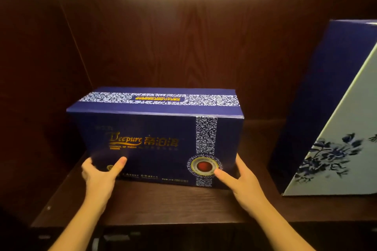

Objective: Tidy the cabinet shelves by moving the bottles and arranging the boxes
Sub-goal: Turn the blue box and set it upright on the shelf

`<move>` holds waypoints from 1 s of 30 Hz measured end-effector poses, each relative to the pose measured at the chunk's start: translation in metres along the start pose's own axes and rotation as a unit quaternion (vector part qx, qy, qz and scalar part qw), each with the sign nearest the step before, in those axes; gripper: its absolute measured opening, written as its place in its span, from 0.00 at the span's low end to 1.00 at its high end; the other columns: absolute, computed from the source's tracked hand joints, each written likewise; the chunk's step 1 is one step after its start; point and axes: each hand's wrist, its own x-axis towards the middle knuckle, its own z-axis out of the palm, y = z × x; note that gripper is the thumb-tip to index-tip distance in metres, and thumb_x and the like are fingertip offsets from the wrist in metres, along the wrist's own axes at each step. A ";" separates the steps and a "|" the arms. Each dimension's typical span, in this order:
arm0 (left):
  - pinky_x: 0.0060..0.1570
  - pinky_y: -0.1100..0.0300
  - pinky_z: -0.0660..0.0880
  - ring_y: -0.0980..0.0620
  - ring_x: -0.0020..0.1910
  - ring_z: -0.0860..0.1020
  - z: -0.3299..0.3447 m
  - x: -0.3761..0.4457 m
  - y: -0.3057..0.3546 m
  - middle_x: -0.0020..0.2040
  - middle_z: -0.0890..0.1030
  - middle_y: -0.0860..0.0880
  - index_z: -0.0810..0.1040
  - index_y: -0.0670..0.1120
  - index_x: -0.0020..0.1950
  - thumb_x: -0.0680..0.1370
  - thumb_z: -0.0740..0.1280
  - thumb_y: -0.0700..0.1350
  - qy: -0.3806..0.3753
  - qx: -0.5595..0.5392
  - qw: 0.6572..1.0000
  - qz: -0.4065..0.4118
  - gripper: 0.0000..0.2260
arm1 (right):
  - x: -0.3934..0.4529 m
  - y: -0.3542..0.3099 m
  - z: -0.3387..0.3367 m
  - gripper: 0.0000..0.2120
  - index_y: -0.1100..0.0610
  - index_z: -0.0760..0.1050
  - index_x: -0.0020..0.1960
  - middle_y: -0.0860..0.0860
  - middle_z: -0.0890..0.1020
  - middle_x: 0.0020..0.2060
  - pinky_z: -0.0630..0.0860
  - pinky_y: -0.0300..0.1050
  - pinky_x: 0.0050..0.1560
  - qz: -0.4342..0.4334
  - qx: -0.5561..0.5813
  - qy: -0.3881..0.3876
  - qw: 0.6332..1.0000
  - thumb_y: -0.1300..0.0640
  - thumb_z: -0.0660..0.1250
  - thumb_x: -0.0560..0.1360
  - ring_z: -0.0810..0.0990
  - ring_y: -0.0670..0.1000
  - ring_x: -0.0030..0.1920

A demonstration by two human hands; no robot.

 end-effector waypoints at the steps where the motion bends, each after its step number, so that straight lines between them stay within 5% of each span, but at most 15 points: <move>1: 0.67 0.50 0.65 0.42 0.68 0.66 -0.005 -0.007 0.001 0.72 0.62 0.41 0.59 0.43 0.73 0.68 0.76 0.49 0.001 0.003 1.000 0.000 0.40 | -0.004 -0.001 -0.001 0.36 0.42 0.63 0.75 0.32 0.77 0.62 0.70 0.26 0.60 0.000 0.002 -0.002 1.000 0.51 0.74 0.71 0.74 0.33 0.63; 8: 0.67 0.48 0.65 0.41 0.69 0.65 -0.029 -0.041 0.000 0.72 0.60 0.40 0.57 0.44 0.73 0.67 0.76 0.54 -0.001 0.011 1.000 -0.006 0.43 | -0.035 -0.006 -0.004 0.35 0.42 0.61 0.76 0.33 0.73 0.67 0.67 0.20 0.54 0.002 -0.020 -0.019 1.000 0.49 0.72 0.73 0.70 0.28 0.63; 13: 0.67 0.48 0.65 0.40 0.70 0.64 -0.035 -0.054 0.004 0.74 0.58 0.41 0.53 0.44 0.75 0.68 0.75 0.56 -0.002 0.018 1.000 -0.005 0.45 | -0.037 -0.003 -0.002 0.33 0.43 0.60 0.77 0.38 0.73 0.69 0.66 0.38 0.67 0.007 -0.041 -0.010 0.999 0.50 0.70 0.75 0.71 0.38 0.67; 22: 0.68 0.46 0.63 0.40 0.72 0.62 -0.039 -0.066 0.008 0.75 0.58 0.41 0.52 0.44 0.76 0.68 0.75 0.55 0.010 0.031 0.999 -0.014 0.46 | -0.038 -0.004 -0.003 0.34 0.42 0.60 0.76 0.37 0.74 0.68 0.66 0.40 0.69 0.024 -0.019 -0.017 0.999 0.49 0.71 0.75 0.71 0.38 0.67; 26: 0.70 0.45 0.61 0.41 0.73 0.62 -0.034 -0.091 0.009 0.76 0.59 0.41 0.53 0.47 0.77 0.66 0.76 0.58 0.018 0.024 0.999 -0.024 0.48 | -0.046 -0.010 -0.012 0.36 0.51 0.63 0.76 0.48 0.74 0.68 0.73 0.32 0.57 0.068 0.074 0.016 0.995 0.56 0.74 0.73 0.72 0.41 0.65; 30: 0.69 0.47 0.63 0.43 0.71 0.66 -0.012 -0.142 0.031 0.74 0.65 0.42 0.58 0.44 0.76 0.70 0.73 0.56 0.019 0.006 1.000 -0.003 0.41 | -0.067 -0.023 -0.043 0.29 0.54 0.71 0.71 0.53 0.78 0.64 0.73 0.37 0.53 0.090 0.066 0.055 0.992 0.51 0.74 0.72 0.78 0.48 0.59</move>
